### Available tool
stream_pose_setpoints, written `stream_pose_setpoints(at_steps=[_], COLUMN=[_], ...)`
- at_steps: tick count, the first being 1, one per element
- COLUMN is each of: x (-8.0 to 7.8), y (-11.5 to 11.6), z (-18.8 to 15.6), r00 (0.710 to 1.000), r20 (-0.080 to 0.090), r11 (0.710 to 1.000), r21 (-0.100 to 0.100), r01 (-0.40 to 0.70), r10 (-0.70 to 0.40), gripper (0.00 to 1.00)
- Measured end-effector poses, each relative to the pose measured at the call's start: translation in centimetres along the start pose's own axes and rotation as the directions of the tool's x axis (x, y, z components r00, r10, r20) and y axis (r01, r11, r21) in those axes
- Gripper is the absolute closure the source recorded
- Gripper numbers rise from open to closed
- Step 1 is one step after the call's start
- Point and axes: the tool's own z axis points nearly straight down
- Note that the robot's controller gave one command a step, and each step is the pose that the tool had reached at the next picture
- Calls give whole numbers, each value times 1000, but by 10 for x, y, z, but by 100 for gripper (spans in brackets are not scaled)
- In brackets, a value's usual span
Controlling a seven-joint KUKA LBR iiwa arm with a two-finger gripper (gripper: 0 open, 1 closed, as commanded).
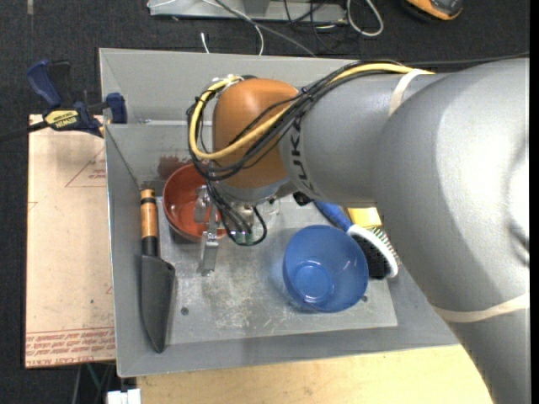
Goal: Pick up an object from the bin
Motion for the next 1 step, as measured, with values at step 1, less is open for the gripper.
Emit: stream_pose_setpoints(at_steps=[1], x=[8], y=[-5], z=[38], r00=[903], r20=[13], r11=[903], r21=[-9], r01=[-429], r10=[429], gripper=[0])
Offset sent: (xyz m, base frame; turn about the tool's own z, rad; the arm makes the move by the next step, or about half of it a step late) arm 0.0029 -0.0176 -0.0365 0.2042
